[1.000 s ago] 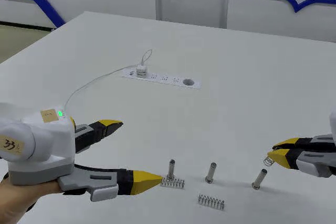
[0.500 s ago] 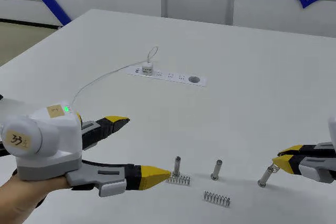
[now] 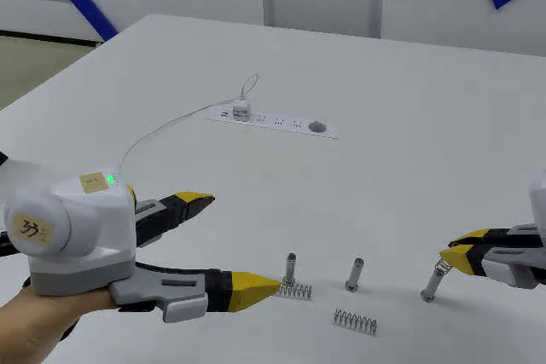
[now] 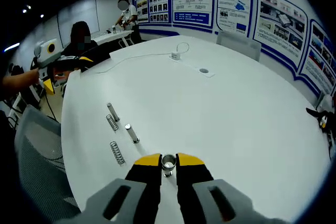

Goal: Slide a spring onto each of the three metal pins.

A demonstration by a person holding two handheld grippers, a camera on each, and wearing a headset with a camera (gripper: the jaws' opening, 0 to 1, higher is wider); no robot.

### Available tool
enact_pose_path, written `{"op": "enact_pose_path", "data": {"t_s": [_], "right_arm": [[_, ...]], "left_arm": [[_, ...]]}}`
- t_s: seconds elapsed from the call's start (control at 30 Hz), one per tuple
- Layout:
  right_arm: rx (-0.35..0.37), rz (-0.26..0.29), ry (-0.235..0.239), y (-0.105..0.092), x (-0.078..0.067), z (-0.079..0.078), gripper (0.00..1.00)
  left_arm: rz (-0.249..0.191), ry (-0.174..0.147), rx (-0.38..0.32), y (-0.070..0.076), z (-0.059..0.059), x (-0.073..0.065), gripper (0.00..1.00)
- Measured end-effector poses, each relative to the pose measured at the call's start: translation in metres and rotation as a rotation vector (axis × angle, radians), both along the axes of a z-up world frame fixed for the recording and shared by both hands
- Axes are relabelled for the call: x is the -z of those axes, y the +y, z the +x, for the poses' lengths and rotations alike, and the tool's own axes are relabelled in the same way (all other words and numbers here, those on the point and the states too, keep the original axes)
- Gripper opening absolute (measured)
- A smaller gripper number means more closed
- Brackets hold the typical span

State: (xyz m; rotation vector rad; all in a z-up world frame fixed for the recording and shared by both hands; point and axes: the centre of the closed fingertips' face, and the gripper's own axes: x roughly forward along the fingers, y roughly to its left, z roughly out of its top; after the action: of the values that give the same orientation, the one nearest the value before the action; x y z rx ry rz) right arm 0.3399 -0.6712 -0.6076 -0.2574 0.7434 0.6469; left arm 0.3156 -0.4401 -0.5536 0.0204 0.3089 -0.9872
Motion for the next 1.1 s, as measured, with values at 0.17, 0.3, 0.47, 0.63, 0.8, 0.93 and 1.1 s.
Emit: {"op": "enact_pose_path", "data": {"t_s": [0.17, 0.3, 0.47, 0.63, 0.8, 0.93, 1.1], "right_arm": [[0.010, 0.024, 0.018, -0.001, 0.000, -0.001, 0.11], [0.007, 0.016, 0.027, -0.001, 0.004, -0.002, 0.11], [-0.004, -0.003, 0.034, 0.003, 0.009, -0.002, 0.11], [-0.017, -0.036, 0.046, 0.006, 0.019, -0.001, 0.11], [-0.017, -0.050, 0.068, 0.009, 0.032, -0.001, 0.11], [-0.019, -0.055, 0.083, 0.010, 0.043, -0.003, 0.11], [-0.019, -0.054, 0.096, 0.013, 0.052, -0.003, 0.11]], "left_arm": [[-0.005, 0.004, 0.011, -0.002, -0.001, 0.000, 0.91], [-0.005, 0.005, 0.010, -0.002, -0.001, 0.000, 0.90], [-0.005, 0.005, 0.009, 0.000, -0.002, 0.000, 0.90], [0.004, 0.000, 0.007, 0.000, -0.004, 0.000, 0.91], [0.022, 0.011, 0.017, 0.001, -0.009, 0.004, 0.90], [0.007, 0.014, 0.021, 0.000, -0.010, 0.003, 0.90], [0.010, 0.014, 0.018, -0.001, -0.010, 0.002, 0.90]]}}
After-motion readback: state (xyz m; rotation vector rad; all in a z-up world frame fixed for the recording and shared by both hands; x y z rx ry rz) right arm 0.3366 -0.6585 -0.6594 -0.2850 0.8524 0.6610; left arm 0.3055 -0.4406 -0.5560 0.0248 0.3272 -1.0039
